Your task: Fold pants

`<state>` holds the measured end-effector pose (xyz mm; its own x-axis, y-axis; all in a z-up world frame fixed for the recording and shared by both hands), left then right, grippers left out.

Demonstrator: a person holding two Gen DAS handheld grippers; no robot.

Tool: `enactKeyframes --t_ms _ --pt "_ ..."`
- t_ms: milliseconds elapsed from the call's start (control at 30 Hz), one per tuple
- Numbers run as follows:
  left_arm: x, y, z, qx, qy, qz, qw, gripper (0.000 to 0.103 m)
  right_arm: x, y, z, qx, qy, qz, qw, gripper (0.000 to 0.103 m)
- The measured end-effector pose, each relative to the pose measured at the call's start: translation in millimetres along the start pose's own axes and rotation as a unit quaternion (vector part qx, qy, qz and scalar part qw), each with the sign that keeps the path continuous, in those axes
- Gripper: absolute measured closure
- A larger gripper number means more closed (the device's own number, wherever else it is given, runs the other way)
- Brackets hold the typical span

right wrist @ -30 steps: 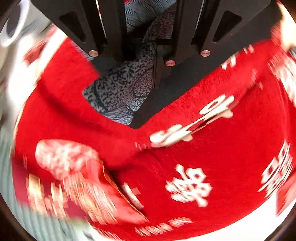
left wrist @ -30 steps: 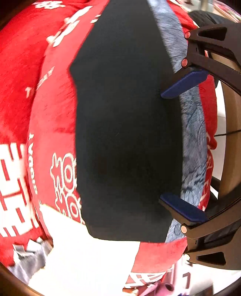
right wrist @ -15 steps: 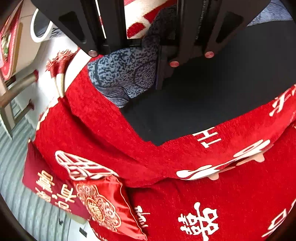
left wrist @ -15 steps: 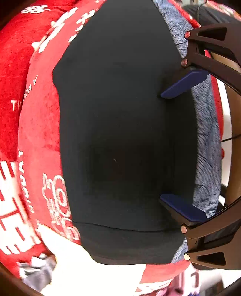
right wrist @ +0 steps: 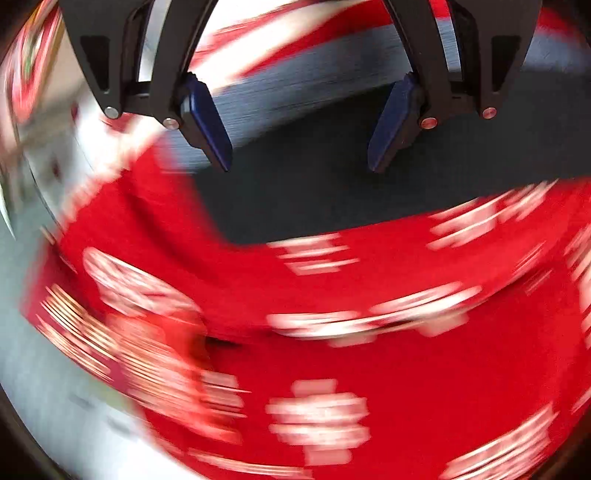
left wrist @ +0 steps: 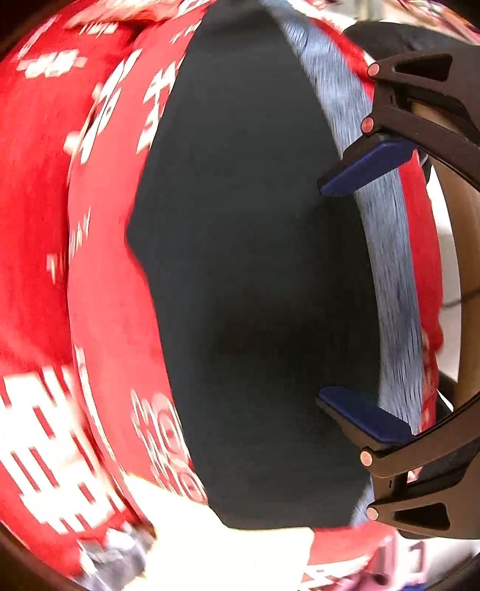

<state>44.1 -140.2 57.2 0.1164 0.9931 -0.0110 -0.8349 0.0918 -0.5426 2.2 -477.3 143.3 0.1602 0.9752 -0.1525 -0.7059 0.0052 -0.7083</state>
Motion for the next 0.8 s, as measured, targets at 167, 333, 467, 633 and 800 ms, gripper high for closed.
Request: enactKeyframes --t_ms 167,333,467,633,800 --pt "8.8 -0.1 -18.2 0.016 -0.003 0.027 0.9995 0.0 133.8 29.7 13.0 0.033 -0.145 0.086 0.985 0.024" --pt "58.8 15.1 -28.2 0.033 -0.035 0.08 0.9956 0.0 148.6 51.1 -1.2 0.052 -0.161 0.094 0.981 0.016" --pt "85.3 21.7 -21.4 0.035 -0.03 0.108 0.993 0.0 95.8 49.6 -17.5 0.062 -0.13 0.045 0.989 0.015" --pt "102.9 30.5 -15.8 0.025 -0.039 0.105 0.9934 0.0 28.7 55.3 -33.0 0.079 -0.06 -0.026 0.995 0.015" --pt "98.7 30.6 -9.0 0.037 -0.04 0.098 0.9937 0.0 -13.9 49.5 -43.1 0.109 -0.007 -0.117 0.987 0.005"
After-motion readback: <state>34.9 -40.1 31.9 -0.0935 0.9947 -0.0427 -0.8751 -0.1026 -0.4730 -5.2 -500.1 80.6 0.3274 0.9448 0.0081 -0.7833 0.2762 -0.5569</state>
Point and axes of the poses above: each gripper's, at about its wrist camera, not at the fingertips, and z roughly against the way its jaws point, x to its left, y to its underside, the point moved 1 cm from there along -z, roughly the way its jaws point, and after that the axes turned 15 degrees about -x, right-handed, at the moved point
